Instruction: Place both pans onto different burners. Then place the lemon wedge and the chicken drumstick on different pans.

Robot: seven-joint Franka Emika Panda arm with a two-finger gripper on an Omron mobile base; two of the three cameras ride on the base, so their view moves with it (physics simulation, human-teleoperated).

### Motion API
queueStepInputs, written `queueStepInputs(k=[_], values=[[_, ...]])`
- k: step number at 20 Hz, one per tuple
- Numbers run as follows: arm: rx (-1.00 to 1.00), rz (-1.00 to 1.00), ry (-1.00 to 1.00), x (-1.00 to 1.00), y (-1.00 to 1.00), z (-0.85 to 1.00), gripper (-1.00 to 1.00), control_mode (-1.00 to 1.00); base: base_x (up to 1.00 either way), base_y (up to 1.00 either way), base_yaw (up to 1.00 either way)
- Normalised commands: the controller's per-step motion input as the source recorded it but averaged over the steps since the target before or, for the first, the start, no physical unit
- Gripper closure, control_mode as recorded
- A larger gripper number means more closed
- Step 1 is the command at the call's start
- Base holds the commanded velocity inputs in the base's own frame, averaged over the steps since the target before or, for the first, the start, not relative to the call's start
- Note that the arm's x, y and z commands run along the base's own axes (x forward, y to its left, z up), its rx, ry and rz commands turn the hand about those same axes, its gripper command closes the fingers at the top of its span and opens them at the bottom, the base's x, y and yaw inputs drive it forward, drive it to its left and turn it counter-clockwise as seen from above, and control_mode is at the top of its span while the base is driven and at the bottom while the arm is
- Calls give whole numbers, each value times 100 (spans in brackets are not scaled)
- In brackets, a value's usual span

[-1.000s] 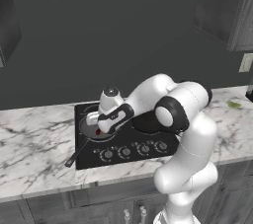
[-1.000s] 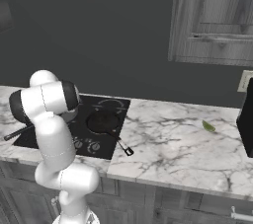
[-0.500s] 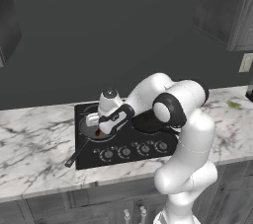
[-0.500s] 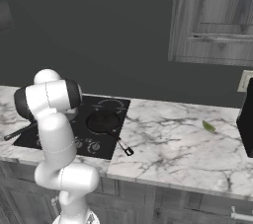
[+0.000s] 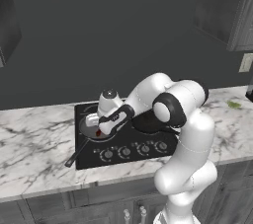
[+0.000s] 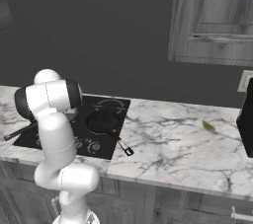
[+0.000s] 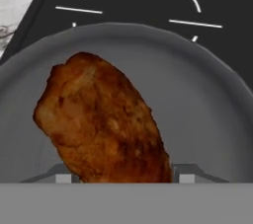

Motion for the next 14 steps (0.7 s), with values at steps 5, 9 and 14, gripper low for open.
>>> queueStepInputs(k=[5, 9, 14], values=[[0, 0, 0, 0, -1, 0, -100, -100, 0, 0, 0], [0, 1, -7, 0, -13, 11, -100, -100, 0, 0, 0], [0, 0, -6, 0, -8, 56, -100, -100, 0, 0, 0]])
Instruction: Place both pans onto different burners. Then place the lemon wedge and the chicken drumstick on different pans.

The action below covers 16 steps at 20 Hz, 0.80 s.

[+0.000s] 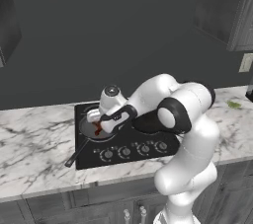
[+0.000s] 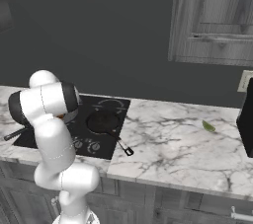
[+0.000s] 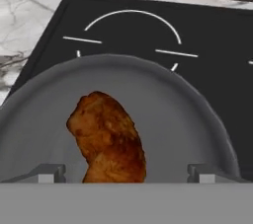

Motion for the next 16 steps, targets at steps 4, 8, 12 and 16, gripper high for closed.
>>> queueStepInputs(k=[4, 8, 12, 16], values=[[0, 0, -4, -1, -9, 49, -100, -100, 0, 0, 0], [0, 0, -3, -3, -25, 34, -100, -100, 0, 0, 0], [0, 5, -4, -13, -45, 30, -100, -100, 0, 0, 0], [0, 7, -4, -20, -42, 24, -100, -100, 0, 0, 0]])
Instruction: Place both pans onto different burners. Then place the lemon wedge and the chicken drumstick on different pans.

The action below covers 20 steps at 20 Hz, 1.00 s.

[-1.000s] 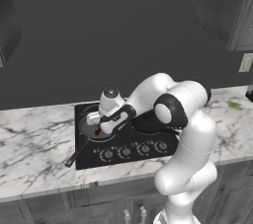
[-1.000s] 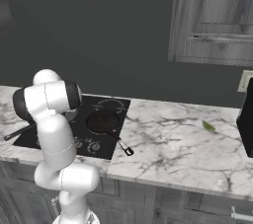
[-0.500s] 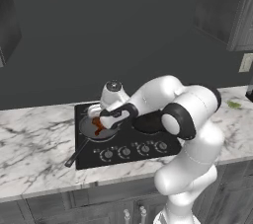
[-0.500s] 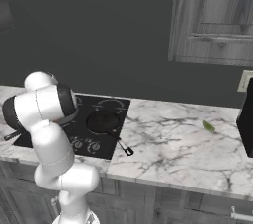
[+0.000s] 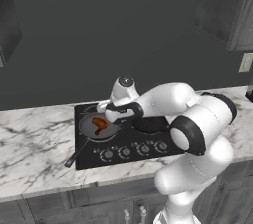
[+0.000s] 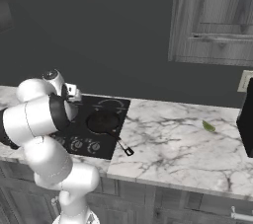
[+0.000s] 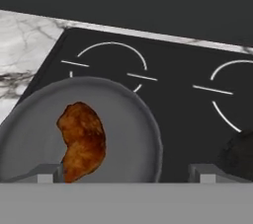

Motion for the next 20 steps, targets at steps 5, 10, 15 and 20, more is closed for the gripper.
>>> queueStepInputs(k=[5, 10, 15, 20], values=[[0, 7, -3, -14, -42, 13, -100, -100, 0, 0, 0], [0, 5, -1, -12, -46, 1, -100, -100, 0, 0, 0], [0, 3, 0, -8, -47, 0, -100, -100, 0, 0, 0], [-2, 1, 0, -2, -42, 0, -100, -100, 0, 0, 0]])
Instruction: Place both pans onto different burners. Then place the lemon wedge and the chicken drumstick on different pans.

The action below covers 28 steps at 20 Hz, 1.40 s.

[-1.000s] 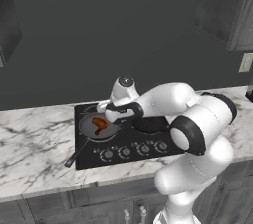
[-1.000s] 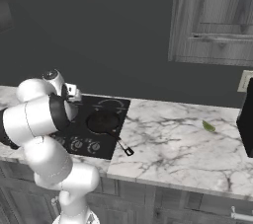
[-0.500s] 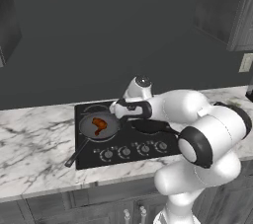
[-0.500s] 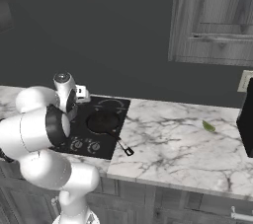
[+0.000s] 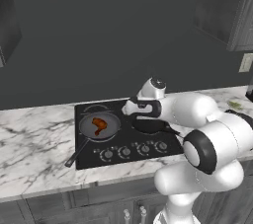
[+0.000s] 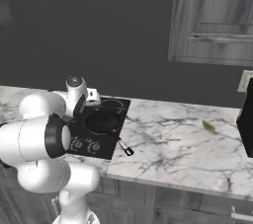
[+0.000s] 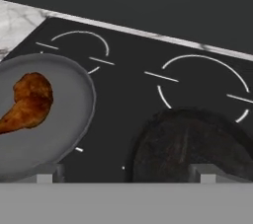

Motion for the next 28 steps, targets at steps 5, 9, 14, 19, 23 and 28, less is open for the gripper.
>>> queueStepInputs(k=[5, 9, 14, 19, 23, 28], values=[[-2, 0, 0, 0, -44, 0, -100, -100, 0, 0, 0], [-3, 0, 0, 0, -41, 0, -100, -100, 0, 0, 0], [-2, 0, 0, 0, -45, 0, -100, -100, 0, 0, 0], [0, 0, 0, 0, -50, 0, -100, -100, 0, 0, 0], [0, 0, 0, 0, -50, 0, -100, -100, 0, 0, 0], [0, 0, 0, 0, -48, 0, -100, -100, 0, 0, 0]])
